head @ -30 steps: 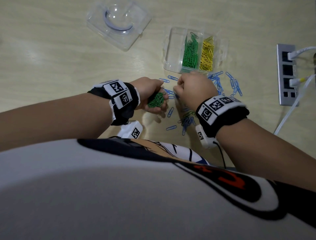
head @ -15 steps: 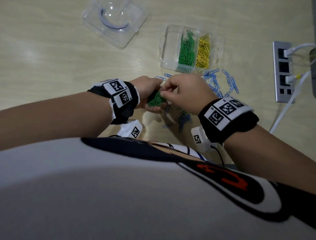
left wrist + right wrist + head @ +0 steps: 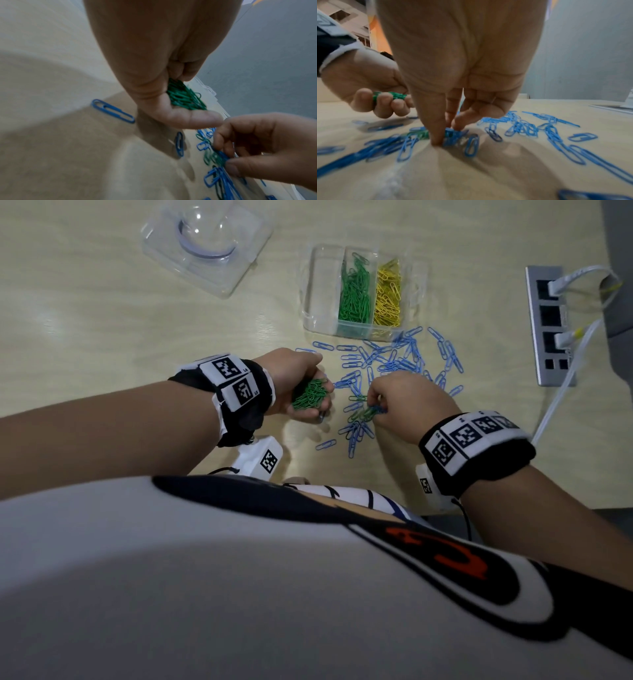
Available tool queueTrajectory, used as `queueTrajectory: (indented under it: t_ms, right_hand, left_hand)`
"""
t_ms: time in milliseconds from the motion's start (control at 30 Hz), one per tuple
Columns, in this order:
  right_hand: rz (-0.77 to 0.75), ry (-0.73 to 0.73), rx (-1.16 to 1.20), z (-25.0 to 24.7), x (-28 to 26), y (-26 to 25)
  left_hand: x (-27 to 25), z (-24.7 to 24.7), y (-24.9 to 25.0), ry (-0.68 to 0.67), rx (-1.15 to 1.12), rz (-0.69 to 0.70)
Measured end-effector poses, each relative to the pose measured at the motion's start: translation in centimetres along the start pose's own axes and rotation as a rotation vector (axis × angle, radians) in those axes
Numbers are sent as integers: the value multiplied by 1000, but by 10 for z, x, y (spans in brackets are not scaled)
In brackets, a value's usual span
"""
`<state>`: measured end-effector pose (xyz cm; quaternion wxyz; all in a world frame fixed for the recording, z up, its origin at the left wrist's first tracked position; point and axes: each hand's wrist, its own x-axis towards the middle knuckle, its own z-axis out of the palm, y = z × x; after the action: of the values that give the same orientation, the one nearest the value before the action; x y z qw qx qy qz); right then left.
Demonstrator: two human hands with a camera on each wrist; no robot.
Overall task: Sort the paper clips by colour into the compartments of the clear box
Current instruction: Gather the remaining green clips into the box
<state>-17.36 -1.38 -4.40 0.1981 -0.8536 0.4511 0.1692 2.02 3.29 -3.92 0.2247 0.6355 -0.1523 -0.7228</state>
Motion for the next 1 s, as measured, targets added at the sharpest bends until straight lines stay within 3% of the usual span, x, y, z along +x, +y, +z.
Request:
queueTrajectory:
  t_ms: [300, 500, 767, 1000]
  right_hand:
    - [-96, 124, -145, 0, -4, -8]
    - [-138, 93, -257, -5, -4, -12]
    - [-58, 10, -243, -4, 2, -14]
    - [-103, 92, -248, 1, 1, -15]
  left_hand:
    - [-2, 4, 0, 8, 19, 8]
    - [-5, 6, -1, 22, 39, -1]
    - [-5, 8, 0, 34, 63, 14]
    - [-6, 9, 0, 39, 71, 29]
